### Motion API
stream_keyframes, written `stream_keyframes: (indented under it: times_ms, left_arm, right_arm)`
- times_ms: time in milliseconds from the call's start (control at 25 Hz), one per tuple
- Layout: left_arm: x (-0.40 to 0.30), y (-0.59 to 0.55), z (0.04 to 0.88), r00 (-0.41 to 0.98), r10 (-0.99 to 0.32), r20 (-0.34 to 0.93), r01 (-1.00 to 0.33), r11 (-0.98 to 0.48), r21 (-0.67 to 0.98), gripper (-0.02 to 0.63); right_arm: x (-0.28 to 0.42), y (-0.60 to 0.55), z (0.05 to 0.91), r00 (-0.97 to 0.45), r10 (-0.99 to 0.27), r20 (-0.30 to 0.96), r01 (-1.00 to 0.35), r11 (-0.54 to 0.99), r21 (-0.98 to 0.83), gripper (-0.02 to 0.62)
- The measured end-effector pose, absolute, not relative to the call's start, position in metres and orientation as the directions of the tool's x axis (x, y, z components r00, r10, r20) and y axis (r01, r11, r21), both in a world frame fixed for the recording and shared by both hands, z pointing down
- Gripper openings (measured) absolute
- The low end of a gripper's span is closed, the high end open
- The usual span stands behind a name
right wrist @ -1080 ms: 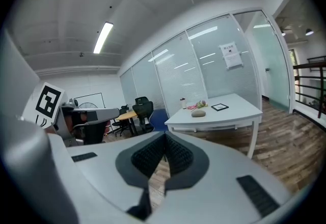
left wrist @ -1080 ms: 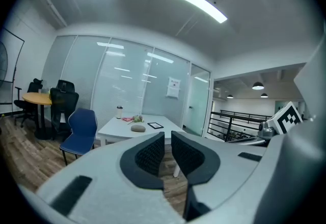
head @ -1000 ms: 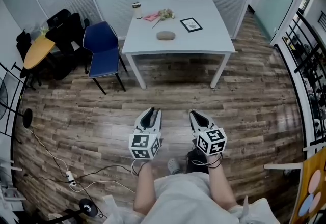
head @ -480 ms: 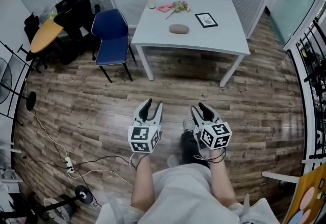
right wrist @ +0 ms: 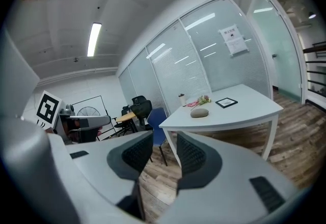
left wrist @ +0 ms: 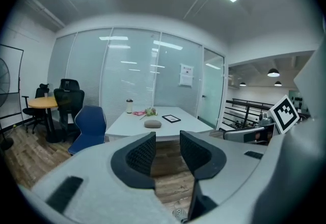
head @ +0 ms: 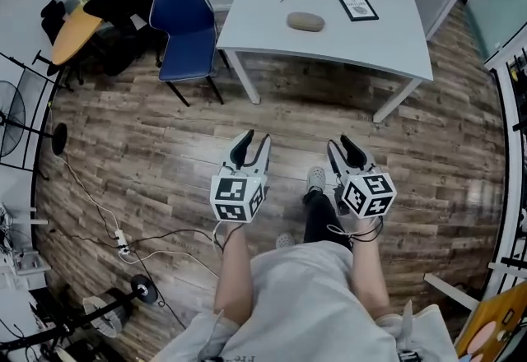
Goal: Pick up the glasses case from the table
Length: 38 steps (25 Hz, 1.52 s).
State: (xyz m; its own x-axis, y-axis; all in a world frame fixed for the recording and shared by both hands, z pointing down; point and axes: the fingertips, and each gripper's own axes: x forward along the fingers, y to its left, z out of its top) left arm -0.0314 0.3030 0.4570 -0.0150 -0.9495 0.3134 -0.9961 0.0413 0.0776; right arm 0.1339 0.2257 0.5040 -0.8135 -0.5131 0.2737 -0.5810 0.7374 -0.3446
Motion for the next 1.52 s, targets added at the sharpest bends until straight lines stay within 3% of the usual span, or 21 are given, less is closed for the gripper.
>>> stream_keyframes:
  times_ms: [520,800,1160,1520]
  left_arm:
    - [-0.070,0.127,0.449,-0.029,-0.945,0.327,-0.997,0.050,0.056,0.133]
    - [-0.101,0.065,0.449,-0.091,-0.934,0.344,-0.989,0.125,0.077,0.133]
    - [-0.135,0.041,0.452,-0.160,-0.921,0.354,-0.970,0.213,0.115,0.120]
    - [-0.164,-0.006,0.446,-0.119,-0.940,0.320,-0.980,0.162,0.113,0.120]
  right_arm:
    - [0.097,0.055,0.499,-0.833,-0.482,0.273,-0.552,0.762,-0.338,0.135]
    - [0.070,-0.023,0.492,-0.851,-0.432,0.299,-0.516,0.791,-0.327,0.135]
    - [0.035,-0.067,0.482,-0.872,-0.372,0.316,-0.465,0.831,-0.305,0.135]
    - [0.012,-0.088,0.485,-0.865,-0.387,0.320,-0.478,0.830,-0.287,0.135]
